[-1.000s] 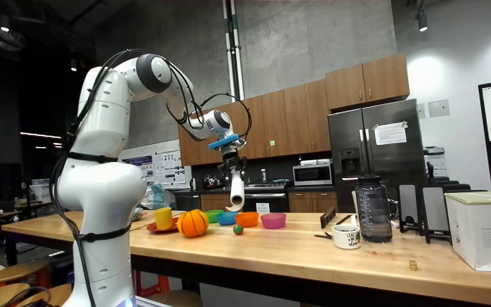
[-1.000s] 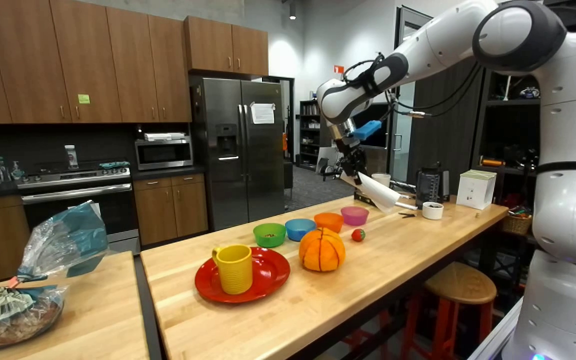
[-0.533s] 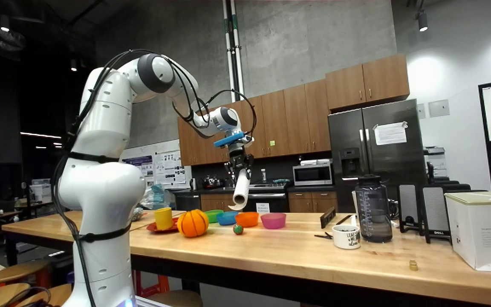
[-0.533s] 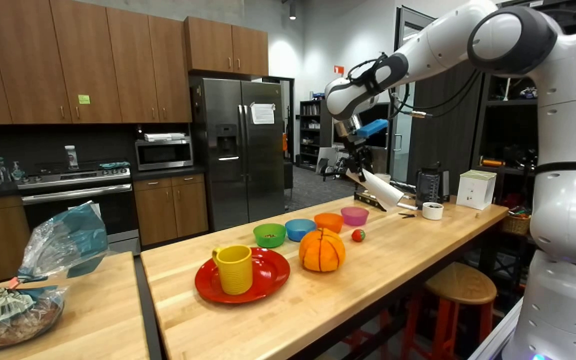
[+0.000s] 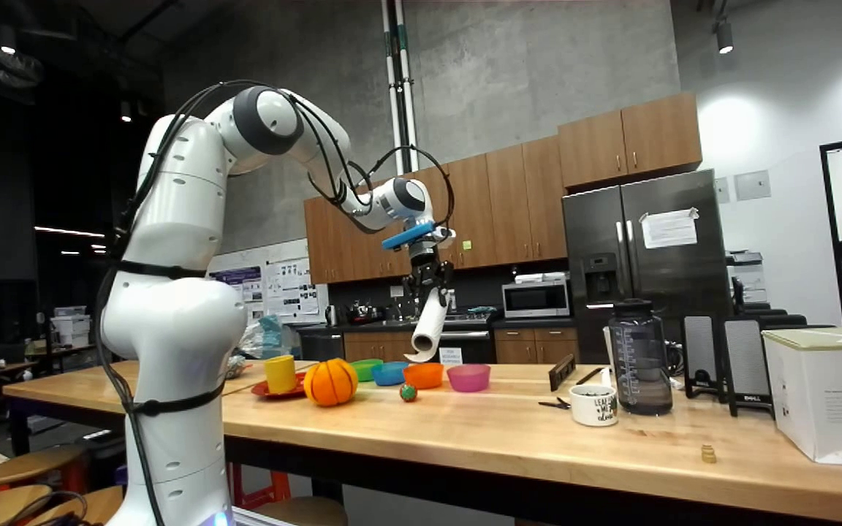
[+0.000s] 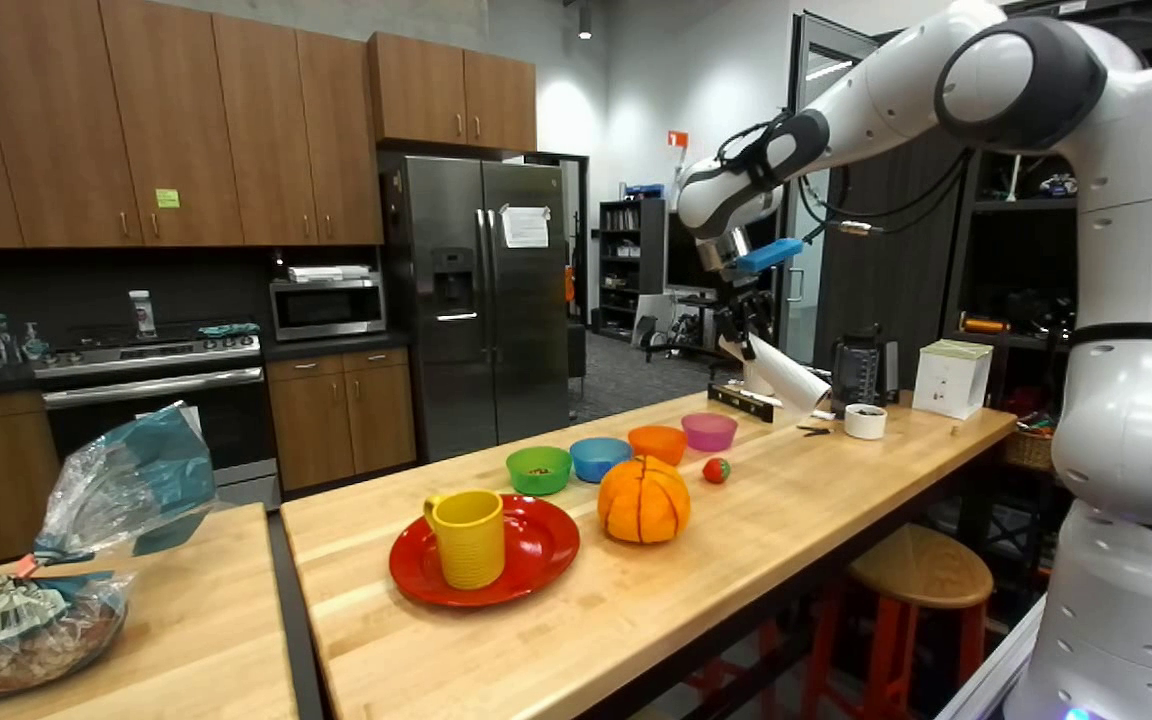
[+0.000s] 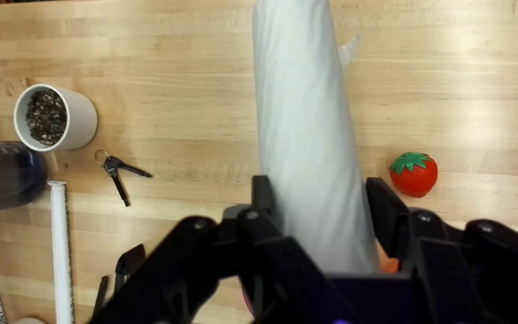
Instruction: Move the roll of paper towel to the right
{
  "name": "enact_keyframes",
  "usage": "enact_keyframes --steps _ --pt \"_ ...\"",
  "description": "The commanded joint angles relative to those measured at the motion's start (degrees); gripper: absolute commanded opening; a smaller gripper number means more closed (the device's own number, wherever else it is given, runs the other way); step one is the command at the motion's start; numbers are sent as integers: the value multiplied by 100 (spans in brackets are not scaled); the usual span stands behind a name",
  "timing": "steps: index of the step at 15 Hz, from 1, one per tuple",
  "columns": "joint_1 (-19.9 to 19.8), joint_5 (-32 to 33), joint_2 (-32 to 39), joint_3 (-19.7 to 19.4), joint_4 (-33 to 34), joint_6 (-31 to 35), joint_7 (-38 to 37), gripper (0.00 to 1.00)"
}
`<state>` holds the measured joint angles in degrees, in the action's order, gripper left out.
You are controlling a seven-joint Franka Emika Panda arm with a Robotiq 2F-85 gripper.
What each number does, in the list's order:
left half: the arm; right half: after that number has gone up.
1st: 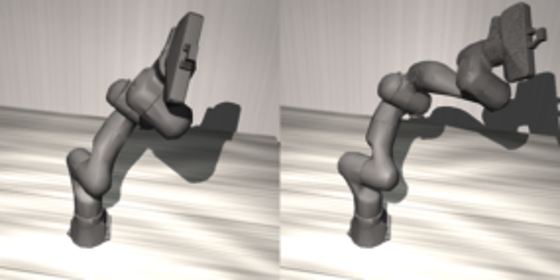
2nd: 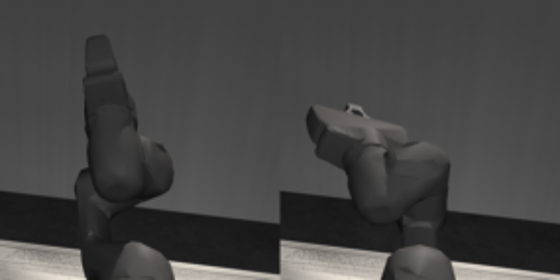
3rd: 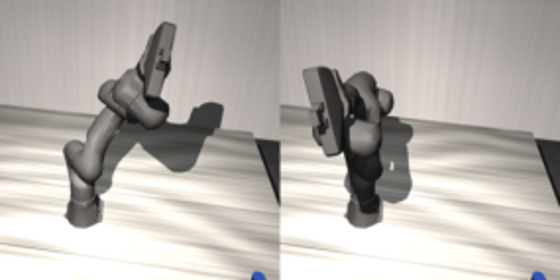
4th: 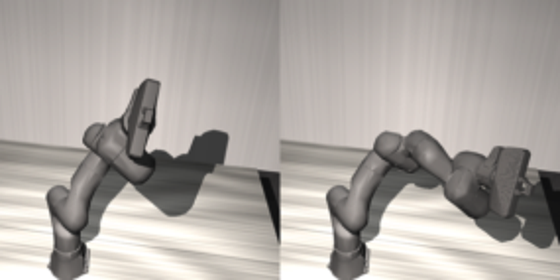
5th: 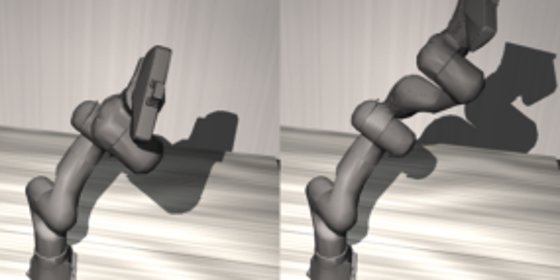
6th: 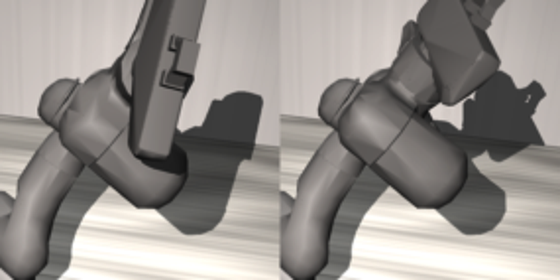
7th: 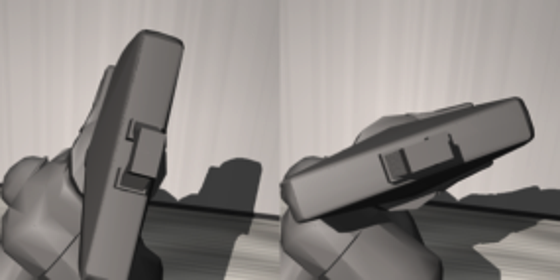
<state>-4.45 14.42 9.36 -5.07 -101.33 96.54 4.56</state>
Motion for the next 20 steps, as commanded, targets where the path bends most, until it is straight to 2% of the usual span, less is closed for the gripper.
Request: enact_keyframes --steps 1,2,20 --pt "-142 -96 -197 -98 -236 159 -107 30" --pt "-88 -8 3 -52 -15 15 -10 55" --pt "-127 -10 -3 -90 -65 73 -56 55"
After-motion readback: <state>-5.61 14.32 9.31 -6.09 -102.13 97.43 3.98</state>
